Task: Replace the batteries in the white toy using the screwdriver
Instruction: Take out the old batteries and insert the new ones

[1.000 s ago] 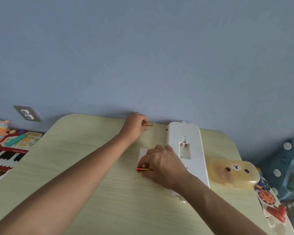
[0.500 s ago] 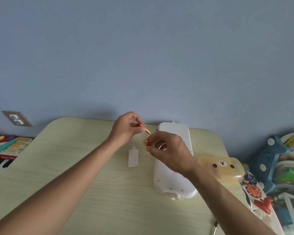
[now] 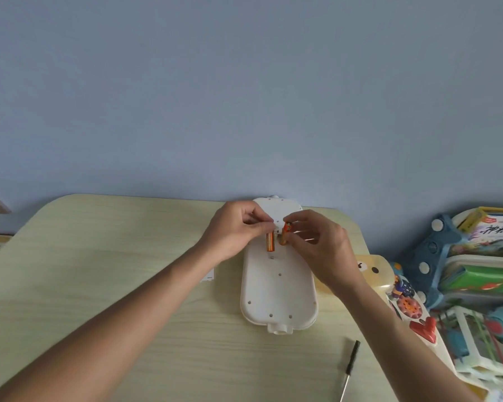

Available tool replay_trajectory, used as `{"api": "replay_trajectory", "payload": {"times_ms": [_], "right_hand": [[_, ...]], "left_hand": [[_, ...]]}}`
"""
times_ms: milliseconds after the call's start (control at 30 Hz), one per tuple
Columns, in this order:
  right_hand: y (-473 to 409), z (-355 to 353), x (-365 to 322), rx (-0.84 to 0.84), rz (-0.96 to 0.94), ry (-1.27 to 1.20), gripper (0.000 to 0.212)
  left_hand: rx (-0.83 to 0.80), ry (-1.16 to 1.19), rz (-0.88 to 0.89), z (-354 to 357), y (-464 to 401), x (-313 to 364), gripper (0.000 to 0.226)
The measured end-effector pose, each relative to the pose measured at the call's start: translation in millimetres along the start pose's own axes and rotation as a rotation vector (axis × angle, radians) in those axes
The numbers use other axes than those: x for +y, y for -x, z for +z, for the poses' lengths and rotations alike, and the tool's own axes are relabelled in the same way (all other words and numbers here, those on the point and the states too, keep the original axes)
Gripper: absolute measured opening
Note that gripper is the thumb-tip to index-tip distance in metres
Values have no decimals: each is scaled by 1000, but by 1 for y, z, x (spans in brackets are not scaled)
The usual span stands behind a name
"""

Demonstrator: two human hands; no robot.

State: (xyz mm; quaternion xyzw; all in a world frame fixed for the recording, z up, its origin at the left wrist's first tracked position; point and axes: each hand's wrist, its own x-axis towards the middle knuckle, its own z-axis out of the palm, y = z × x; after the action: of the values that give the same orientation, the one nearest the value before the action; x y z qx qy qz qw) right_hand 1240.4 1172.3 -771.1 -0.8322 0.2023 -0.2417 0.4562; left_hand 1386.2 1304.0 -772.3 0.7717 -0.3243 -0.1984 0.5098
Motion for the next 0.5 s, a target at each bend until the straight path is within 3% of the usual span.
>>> {"api": "replay_trajectory", "payload": {"times_ms": [300, 500], "right_hand": [[6, 3, 8, -23, -182, 226, 27], [8, 0, 8, -42, -186, 241, 17]], "left_hand": [[-20, -203, 110, 9, -1, 2, 7], [-43, -314, 207, 14, 0, 1, 6]]}}
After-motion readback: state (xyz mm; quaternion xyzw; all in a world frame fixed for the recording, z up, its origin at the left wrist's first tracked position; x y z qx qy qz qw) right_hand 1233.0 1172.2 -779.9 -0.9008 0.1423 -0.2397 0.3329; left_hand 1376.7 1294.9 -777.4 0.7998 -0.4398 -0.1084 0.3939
